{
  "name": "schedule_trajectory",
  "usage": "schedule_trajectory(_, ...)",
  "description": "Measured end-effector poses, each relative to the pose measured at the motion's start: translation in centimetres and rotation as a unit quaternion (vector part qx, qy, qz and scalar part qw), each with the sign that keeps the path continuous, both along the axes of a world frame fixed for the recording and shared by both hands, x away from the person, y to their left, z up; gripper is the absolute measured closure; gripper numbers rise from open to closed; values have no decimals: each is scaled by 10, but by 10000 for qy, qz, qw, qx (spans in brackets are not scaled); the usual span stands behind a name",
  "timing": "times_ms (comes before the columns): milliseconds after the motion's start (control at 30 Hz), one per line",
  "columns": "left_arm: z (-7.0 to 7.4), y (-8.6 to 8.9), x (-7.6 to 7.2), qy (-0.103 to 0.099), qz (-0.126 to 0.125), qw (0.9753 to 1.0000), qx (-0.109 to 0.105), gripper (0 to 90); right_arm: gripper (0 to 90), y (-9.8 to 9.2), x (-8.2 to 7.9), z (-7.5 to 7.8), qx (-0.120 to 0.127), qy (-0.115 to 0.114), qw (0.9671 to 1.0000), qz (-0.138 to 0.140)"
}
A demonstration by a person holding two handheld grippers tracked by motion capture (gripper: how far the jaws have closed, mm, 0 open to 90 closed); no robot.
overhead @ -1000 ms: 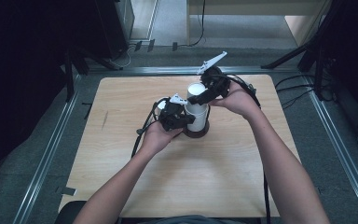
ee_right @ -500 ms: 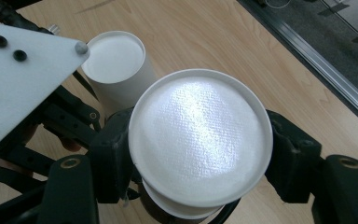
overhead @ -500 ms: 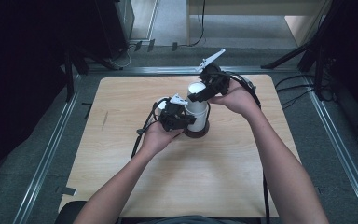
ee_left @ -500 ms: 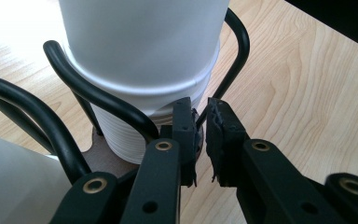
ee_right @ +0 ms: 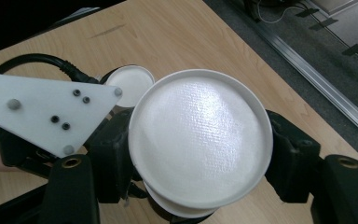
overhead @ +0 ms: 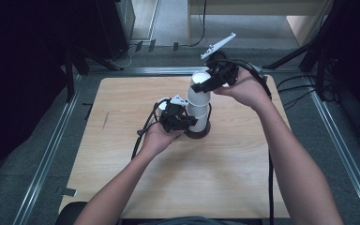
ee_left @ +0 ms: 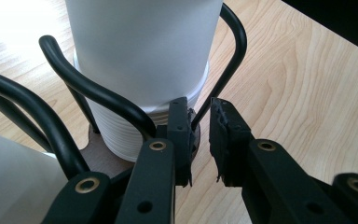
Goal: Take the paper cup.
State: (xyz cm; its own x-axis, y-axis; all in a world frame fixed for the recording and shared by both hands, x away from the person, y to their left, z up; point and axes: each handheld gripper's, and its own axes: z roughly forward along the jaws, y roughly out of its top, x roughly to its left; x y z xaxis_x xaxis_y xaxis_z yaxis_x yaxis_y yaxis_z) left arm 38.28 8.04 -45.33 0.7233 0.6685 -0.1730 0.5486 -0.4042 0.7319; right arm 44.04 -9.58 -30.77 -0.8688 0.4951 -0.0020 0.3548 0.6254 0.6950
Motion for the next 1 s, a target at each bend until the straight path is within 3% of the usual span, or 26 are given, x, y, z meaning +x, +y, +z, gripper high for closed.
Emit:
schedule_trajectory(233,0,1,0,37,-12,10000,-25,771,345,-12,-16,26,74,-127,9999,31)
schedule_trajectory(433,3,1,-3,25,-81,9999,-84,753,345,-27,-29,30,18,-110,9999,47)
schedule_trajectory(633,8,2,-8,27,-191,9997,-135,708,344,-44,-41,26,44,-44,10000,41)
schedule_trajectory(800,13,8,-14,72,-402,9988,-255,617,343,-58,-55,16,72,36,9999,135)
schedule_trajectory(933,14,14,-23,40,-651,9977,-204,551,342,-68,-67,-7,58,83,9996,256)
schedule_trajectory(1000,13,16,-25,51,-705,9973,-182,537,342,-70,-69,-11,54,70,9995,290)
